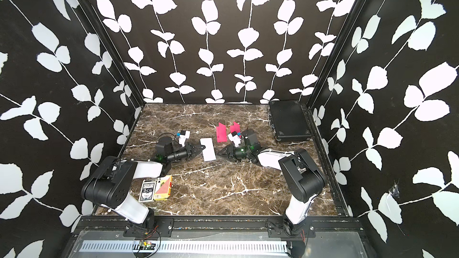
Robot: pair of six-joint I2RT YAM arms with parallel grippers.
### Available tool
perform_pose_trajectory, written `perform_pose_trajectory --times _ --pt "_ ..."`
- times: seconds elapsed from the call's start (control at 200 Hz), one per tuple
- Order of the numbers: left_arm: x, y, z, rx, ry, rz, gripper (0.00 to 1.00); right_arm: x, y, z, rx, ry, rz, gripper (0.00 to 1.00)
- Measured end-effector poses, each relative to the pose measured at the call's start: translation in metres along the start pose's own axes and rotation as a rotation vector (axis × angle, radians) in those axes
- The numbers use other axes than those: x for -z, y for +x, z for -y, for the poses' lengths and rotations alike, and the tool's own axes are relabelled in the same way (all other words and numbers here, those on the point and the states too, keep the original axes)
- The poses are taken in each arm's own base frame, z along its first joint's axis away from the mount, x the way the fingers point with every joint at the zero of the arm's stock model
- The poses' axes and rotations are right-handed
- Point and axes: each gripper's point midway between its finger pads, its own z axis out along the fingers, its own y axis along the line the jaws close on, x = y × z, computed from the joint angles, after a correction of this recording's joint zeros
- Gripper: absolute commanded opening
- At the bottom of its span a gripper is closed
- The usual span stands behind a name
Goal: Fold the square paper along the opposite sides
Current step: Smooth out the paper at the center of the board.
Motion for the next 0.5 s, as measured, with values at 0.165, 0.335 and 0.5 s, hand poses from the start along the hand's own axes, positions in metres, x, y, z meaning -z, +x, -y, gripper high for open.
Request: perform_pose_trajectory --times 0.165,0.335,0.5 --pt "0.0 0.002 0.007 -0.018 0.016 -0.007 0.0 -0.006 -0.003 -0.004 -0.005 -0.019 -0.007 0.39" --pt "0.0 0.002 0.008 -0.02 0.018 -0.01 0.0 -0.013 0.0 -0.006 -0.02 -0.035 -0.019 0.29" --pt "0.0 0.002 0.008 -0.022 0.018 -0.01 0.0 -0.015 0.0 -0.008 -0.024 -0.041 -0.021 0.23"
